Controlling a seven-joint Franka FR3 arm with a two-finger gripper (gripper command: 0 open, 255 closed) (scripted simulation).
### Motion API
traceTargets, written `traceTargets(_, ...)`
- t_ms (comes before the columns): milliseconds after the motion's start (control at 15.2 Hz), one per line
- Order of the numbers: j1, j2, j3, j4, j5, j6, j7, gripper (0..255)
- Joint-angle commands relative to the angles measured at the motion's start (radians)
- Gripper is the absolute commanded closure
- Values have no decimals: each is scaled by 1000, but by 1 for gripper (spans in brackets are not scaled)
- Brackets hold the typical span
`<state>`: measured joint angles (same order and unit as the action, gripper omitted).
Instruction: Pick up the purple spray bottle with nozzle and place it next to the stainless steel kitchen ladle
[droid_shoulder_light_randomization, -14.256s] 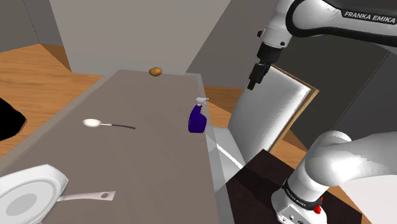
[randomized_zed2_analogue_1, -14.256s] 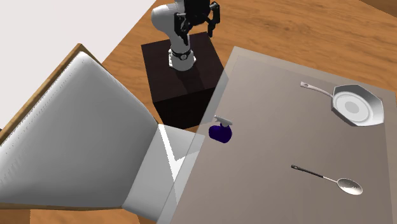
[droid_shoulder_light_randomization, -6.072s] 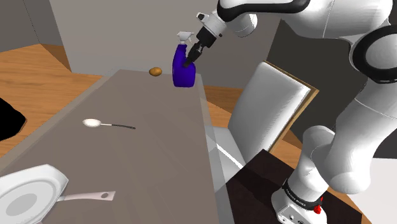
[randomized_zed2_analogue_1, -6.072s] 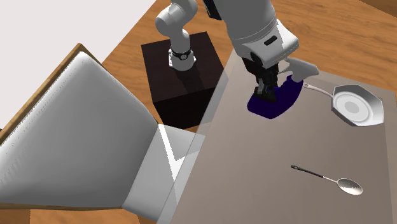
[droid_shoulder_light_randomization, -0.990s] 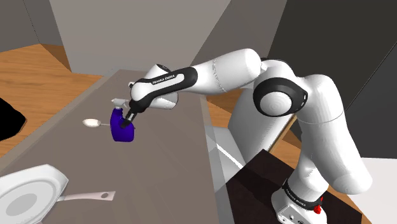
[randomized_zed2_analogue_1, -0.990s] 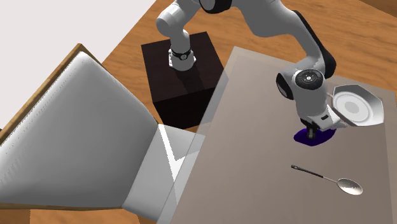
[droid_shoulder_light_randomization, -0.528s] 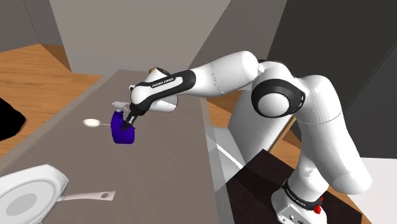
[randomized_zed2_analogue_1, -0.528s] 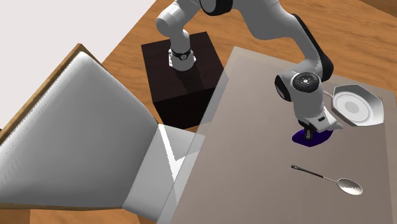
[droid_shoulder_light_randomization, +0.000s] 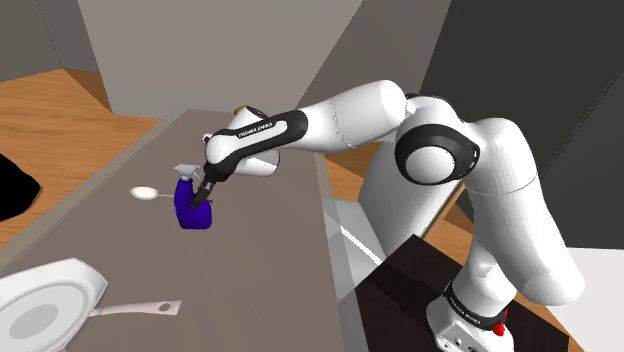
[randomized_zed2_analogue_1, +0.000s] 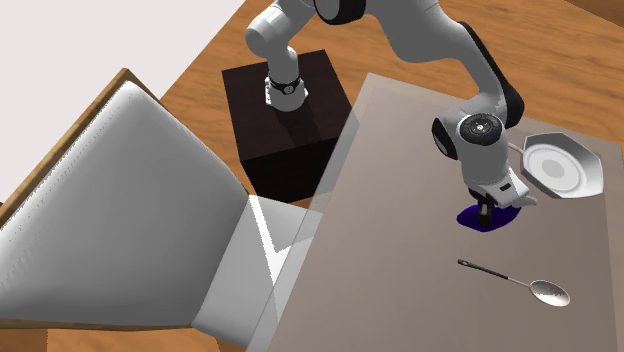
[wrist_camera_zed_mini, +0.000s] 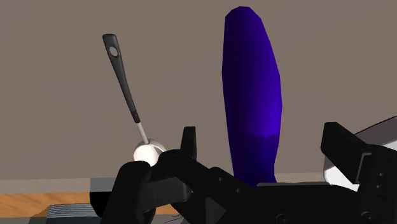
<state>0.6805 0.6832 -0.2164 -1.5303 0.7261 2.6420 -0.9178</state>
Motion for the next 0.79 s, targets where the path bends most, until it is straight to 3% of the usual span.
traceTargets(0, 4, -36, -7, -32, -5, -6, -1, 0)
traceTargets(198, 16, -133, -30, -111, -25, -27, 3, 0)
traceTargets(726, 16, -133, -30, -111, -25, -27, 3, 0)
